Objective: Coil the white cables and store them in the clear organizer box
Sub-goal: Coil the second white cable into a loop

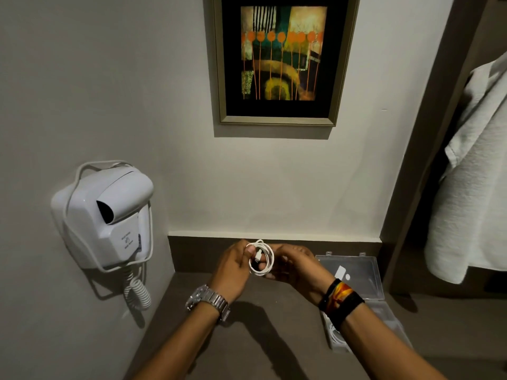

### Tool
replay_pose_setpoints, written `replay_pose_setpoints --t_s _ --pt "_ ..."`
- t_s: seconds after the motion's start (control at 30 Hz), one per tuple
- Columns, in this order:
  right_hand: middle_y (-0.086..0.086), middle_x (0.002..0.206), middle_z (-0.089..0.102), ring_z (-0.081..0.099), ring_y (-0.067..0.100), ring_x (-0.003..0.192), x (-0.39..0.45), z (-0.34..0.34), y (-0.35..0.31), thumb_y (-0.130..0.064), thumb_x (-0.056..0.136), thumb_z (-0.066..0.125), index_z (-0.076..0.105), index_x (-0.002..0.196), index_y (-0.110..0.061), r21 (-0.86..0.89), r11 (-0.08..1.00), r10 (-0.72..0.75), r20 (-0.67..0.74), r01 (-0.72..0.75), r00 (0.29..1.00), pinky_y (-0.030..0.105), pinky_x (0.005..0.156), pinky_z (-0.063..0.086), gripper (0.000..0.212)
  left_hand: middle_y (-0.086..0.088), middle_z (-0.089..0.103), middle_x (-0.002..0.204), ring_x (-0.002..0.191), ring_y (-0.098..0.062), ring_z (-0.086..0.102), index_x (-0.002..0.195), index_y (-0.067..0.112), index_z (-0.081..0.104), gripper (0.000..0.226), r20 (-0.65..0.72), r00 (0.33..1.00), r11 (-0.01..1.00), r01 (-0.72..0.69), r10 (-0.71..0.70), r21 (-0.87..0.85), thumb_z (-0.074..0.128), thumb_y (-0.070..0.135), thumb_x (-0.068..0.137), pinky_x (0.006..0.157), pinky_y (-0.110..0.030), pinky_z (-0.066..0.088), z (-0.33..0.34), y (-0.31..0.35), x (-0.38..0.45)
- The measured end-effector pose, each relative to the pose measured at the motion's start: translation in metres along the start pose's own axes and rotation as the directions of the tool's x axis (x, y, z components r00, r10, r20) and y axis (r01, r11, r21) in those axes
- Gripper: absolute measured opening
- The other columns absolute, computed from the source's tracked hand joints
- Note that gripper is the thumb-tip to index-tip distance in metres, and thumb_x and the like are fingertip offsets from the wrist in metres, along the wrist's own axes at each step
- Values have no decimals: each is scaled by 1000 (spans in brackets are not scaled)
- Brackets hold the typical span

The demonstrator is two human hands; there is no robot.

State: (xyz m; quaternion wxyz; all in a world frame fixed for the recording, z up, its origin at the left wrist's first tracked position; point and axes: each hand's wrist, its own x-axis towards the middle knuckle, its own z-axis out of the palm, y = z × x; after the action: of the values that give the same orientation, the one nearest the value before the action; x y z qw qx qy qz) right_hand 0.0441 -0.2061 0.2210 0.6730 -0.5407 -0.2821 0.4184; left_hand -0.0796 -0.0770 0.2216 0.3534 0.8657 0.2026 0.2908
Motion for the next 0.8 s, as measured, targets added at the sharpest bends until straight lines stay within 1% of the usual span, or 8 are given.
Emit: replay_pose_setpoints --t_s 0.1,0.17,0.27,0.37,0.43,0.6,0.7,0.8 --pt "22 113 70 63 31 103 -2 3 6 -5 78 70 63 130 -12 78 997 -16 26 14 1000 44 96 55 52 -3 62 82 70 -15 53 89 9 60 31 46 998 999 36 -37 24 41 28 105 58 -26 36 1 -7 1" --pt "28 115 70 66 30 103 -2 8 13 8 76 76 57 129 -11 -6 997 -83 -12 83 996 47 99 52 60 1 59 78 67 -15 51 89 11 60 31 77 996 999 43 -45 28 40 30 105 55 -24 35 4 -9 1" --pt "30 104 68 68 33 94 -4 12 22 5 83 79 58 113 -9 -222 950 -263 -193 219 945 55 98 55 40 2 59 75 69 -20 55 86 16 58 29 149 988 1000 27 -27 -3 41 30 105 60 -29 38 13 -11 2" --pt "15 96 77 76 26 88 -9 6 30 -20 90 77 63 102 -15 -458 852 -408 -281 253 869 48 85 63 20 8 58 68 69 -25 61 82 22 57 29 194 980 998 56 -48 -35 42 32 104 61 -29 40 23 -17 3" --pt "8 89 78 76 21 83 -13 -1 37 -24 90 77 65 95 -19 -544 811 -450 -345 216 824 42 79 64 14 11 57 67 61 -17 56 82 25 60 30 214 974 996 80 -71 -33 41 35 104 57 -28 37 32 -22 4" --pt "15 83 79 75 36 80 -25 -24 52 -17 90 77 69 92 -8 -467 876 -369 -488 120 791 46 76 64 12 10 57 71 59 -8 49 87 23 63 24 201 978 999 50 -53 22 45 33 102 51 -26 32 59 -28 5" --pt "10 76 79 72 25 72 -34 -44 60 -11 92 74 69 90 -3 -363 929 -266 -534 67 802 35 67 62 10 4 62 82 69 -15 56 85 20 60 21 186 982 998 -8 -4 60 51 33 99 55 -27 35 80 -28 3" --pt "3 67 75 64 16 60 -42 -69 62 -11 90 77 71 87 -4 -293 956 -155 -566 -22 809 27 53 54 10 4 63 89 76 -17 60 84 27 62 18 200 980 996 -13 -4 86 55 39 95 63 -32 47 106 -27 0"
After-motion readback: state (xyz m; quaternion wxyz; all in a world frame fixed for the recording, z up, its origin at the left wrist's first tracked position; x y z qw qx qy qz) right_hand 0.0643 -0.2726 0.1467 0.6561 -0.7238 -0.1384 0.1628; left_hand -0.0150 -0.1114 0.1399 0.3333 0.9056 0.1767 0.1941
